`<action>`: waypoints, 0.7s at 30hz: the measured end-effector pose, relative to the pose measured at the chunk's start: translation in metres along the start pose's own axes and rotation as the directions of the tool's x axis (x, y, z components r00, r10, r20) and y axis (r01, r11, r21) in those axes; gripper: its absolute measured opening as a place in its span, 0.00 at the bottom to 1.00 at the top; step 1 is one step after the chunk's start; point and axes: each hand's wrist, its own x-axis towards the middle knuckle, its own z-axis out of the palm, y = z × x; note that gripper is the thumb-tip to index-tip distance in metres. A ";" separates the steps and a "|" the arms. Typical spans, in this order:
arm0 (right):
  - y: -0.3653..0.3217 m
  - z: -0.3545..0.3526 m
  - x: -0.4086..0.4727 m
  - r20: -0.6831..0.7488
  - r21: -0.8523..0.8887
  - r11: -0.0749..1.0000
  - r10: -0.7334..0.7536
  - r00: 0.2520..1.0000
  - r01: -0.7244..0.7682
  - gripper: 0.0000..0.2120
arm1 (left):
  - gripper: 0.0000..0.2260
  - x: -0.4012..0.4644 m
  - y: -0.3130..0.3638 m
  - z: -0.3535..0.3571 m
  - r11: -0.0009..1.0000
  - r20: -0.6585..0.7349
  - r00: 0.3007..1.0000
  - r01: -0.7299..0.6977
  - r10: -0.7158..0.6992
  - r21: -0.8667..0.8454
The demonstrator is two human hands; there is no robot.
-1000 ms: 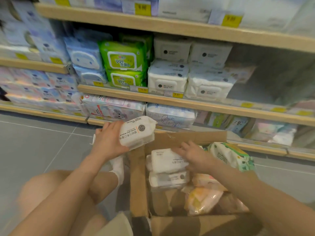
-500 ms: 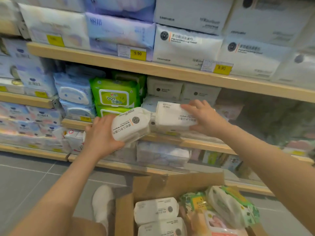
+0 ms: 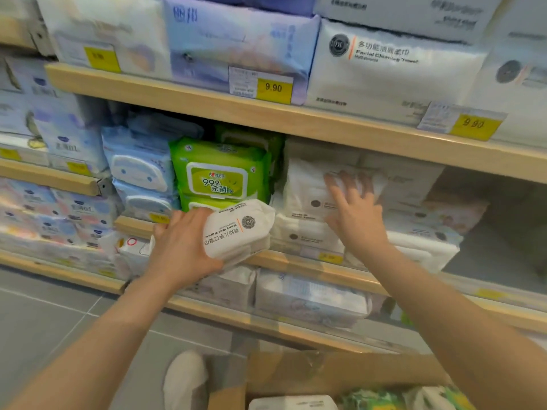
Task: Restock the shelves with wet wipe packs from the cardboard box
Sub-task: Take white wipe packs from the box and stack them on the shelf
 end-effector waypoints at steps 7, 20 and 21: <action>-0.019 0.029 0.051 -0.052 0.014 0.993 0.115 0.992 -0.114 0.35 | 0.37 0.011 -0.001 0.021 0.998 0.063 0.997 -0.055 0.054 0.011; -0.021 0.036 0.077 -0.002 0.055 0.992 0.112 0.994 -0.112 0.33 | 0.38 0.015 -0.001 0.025 0.999 0.081 0.996 -0.044 0.045 -0.014; -0.023 0.031 0.065 -0.016 0.121 0.988 0.103 0.995 -0.100 0.32 | 0.38 0.012 0.002 0.023 0.999 0.092 0.995 -0.044 0.045 -0.018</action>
